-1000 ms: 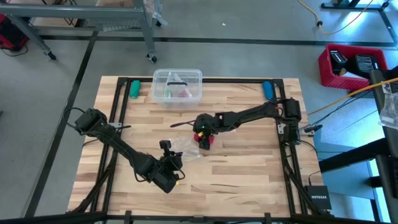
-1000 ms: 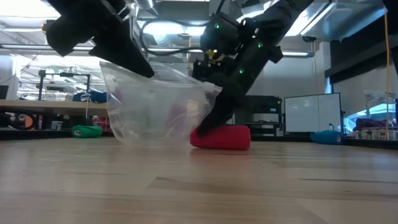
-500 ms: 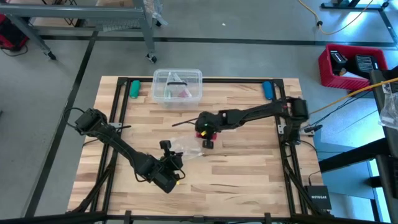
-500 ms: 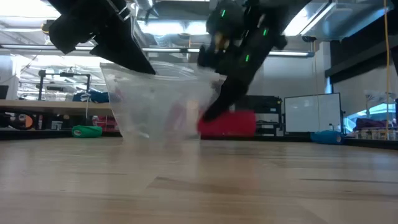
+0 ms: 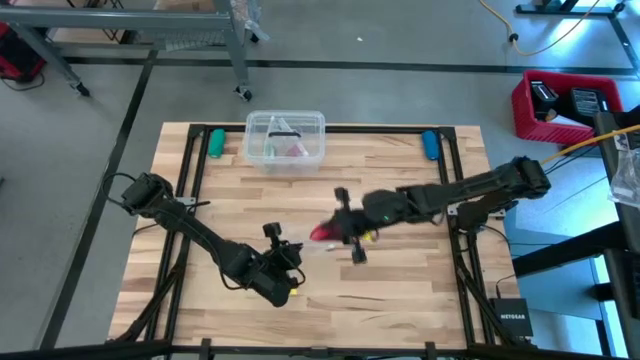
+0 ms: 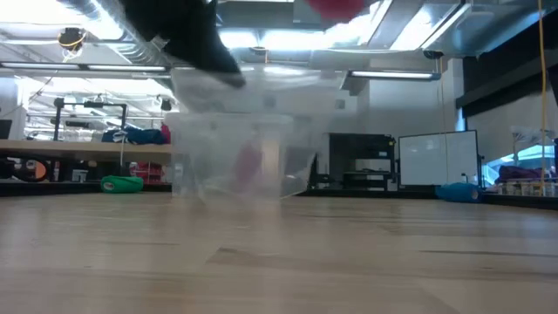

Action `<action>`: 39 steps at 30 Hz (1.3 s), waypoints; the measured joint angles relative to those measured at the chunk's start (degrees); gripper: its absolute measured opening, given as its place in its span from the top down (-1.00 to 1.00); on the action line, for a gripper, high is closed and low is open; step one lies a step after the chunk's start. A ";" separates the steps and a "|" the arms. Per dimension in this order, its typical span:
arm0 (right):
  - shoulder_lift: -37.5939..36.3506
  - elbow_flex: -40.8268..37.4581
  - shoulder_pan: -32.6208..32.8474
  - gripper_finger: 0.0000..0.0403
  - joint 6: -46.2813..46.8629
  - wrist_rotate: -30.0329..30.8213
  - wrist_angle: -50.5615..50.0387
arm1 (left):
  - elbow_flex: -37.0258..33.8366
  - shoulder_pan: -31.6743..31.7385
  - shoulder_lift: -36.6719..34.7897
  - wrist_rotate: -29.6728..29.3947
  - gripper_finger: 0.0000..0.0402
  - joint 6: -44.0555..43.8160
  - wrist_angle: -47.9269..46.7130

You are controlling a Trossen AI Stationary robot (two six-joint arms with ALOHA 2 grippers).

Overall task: Roll bandage
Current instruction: Put the red bandage into the zip bag

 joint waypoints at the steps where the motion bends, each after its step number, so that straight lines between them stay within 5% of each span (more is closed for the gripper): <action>1: 0.05 0.00 1.35 0.56 -1.08 0.00 2.30 | 0.56 0.41 -0.23 0.92 0.99 0.31 -0.03; 14: 1.99 -12.29 5.87 0.56 -11.35 2.54 42.60 | 1.67 4.61 -10.41 17.75 1.00 3.69 5.06; 25: 6.04 -12.41 5.92 0.55 -17.67 1.35 49.72 | 1.69 6.46 -13.49 20.95 0.99 3.97 8.71; 39: 7.14 -12.31 5.79 0.54 -25.39 2.00 45.95 | 1.69 9.12 -13.49 22.27 0.99 2.84 11.27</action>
